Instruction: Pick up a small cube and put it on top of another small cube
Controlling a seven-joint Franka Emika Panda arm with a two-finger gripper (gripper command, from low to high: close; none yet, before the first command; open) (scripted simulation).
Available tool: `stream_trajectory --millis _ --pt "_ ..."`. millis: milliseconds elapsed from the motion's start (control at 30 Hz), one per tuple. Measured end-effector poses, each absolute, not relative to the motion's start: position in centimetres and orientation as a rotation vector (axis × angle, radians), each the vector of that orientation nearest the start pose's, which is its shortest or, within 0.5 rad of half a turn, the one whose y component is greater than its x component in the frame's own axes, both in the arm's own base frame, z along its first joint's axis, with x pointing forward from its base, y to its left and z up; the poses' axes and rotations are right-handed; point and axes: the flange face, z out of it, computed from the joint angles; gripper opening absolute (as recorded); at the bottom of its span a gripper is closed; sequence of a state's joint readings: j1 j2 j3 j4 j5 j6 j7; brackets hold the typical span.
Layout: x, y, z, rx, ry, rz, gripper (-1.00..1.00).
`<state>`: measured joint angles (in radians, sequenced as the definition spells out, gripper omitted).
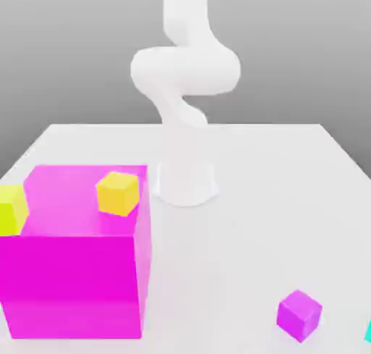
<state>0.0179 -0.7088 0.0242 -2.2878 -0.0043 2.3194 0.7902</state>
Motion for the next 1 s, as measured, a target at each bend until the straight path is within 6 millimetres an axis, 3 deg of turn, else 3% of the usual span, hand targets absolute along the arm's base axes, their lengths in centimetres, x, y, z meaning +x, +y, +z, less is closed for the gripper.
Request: stream_trajectory --millis 267,500,667,800,1000 --pt "46.3 9.4 58.8 -2.745 0.794 -0.759 0.00" --pt "50.5 16.7 48.5 -2.912 0.591 -0.558 0.00" --pt "51.0 22.9 40.3 -3.009 0.402 -0.402 0.00" --pt "50.8 26.4 33.4 -3.068 0.284 -0.272 0.00" --pt "47.9 31.9 22.9 -3.130 0.078 -0.065 0.00"
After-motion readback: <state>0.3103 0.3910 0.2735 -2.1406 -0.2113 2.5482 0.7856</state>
